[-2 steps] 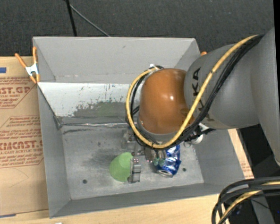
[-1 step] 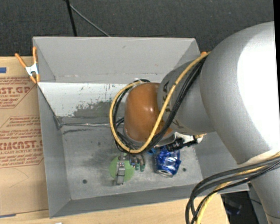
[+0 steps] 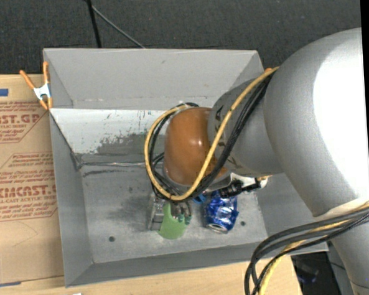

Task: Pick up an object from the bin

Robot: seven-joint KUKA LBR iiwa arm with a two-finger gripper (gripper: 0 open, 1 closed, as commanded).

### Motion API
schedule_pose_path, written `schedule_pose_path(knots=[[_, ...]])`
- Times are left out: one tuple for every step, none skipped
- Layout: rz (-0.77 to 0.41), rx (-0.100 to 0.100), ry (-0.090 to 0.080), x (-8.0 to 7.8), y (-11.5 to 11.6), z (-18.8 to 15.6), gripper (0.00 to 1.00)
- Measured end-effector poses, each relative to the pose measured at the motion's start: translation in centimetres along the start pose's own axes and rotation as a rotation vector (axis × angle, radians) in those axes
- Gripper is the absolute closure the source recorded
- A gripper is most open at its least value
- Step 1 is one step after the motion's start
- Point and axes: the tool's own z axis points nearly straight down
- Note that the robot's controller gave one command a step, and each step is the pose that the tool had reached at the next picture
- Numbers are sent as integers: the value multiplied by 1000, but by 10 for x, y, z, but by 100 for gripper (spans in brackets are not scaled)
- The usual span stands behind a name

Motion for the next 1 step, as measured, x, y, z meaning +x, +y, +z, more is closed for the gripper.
schedule_pose_path(knots=[[0,0,0,0,0,0,0]])
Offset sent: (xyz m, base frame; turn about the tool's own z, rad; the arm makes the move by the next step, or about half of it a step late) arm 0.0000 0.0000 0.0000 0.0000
